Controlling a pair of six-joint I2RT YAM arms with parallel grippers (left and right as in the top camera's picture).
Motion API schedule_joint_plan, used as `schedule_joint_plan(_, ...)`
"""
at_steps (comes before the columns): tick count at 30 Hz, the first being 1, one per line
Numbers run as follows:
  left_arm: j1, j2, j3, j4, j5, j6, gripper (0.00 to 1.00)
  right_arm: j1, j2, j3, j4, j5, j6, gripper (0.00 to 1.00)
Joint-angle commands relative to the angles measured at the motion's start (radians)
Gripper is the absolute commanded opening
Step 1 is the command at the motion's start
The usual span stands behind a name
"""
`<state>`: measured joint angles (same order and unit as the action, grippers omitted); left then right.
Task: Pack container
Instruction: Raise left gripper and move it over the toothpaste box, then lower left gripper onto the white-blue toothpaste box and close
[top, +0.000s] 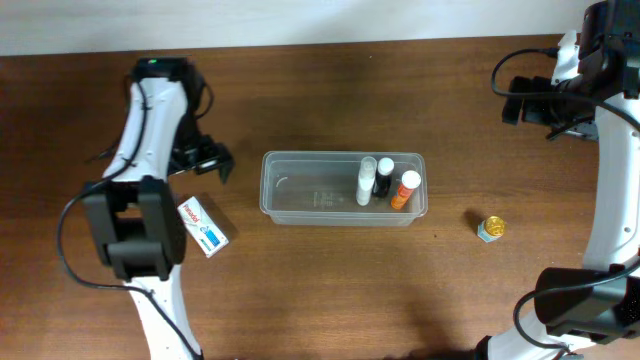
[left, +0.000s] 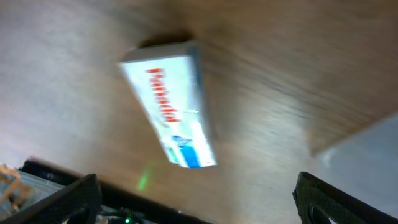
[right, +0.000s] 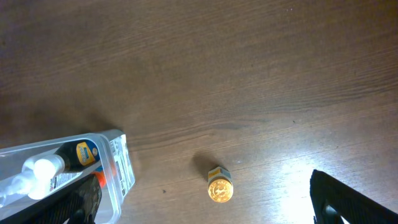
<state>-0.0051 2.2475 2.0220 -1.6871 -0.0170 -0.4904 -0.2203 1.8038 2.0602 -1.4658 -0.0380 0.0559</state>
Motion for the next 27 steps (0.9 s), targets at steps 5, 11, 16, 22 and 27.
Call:
schedule_joint_plan(5,0.054,-0.08,-0.107,0.003,0.07,0.013,1.0,-0.005,-0.01,0.015,0.0,0.009,0.005,0.98)
schedule_joint_plan(11,0.054,-0.081,-0.294,0.105,0.099,0.014,1.0,-0.005,-0.01,0.015,0.0,0.009,0.005,0.98)
schedule_joint_plan(16,0.057,-0.081,-0.397,0.215,0.107,0.014,1.0,-0.005,-0.01,0.015,0.0,0.009,0.005,0.98)
schedule_joint_plan(22,0.062,-0.081,-0.412,0.336,0.112,0.047,0.99,-0.005,-0.01,0.015,0.0,0.009,0.005,0.98)
schedule_joint_plan(27,0.06,-0.081,-0.454,0.33,0.125,0.063,0.99,-0.005,-0.01,0.015,0.0,0.009,0.005,0.98)
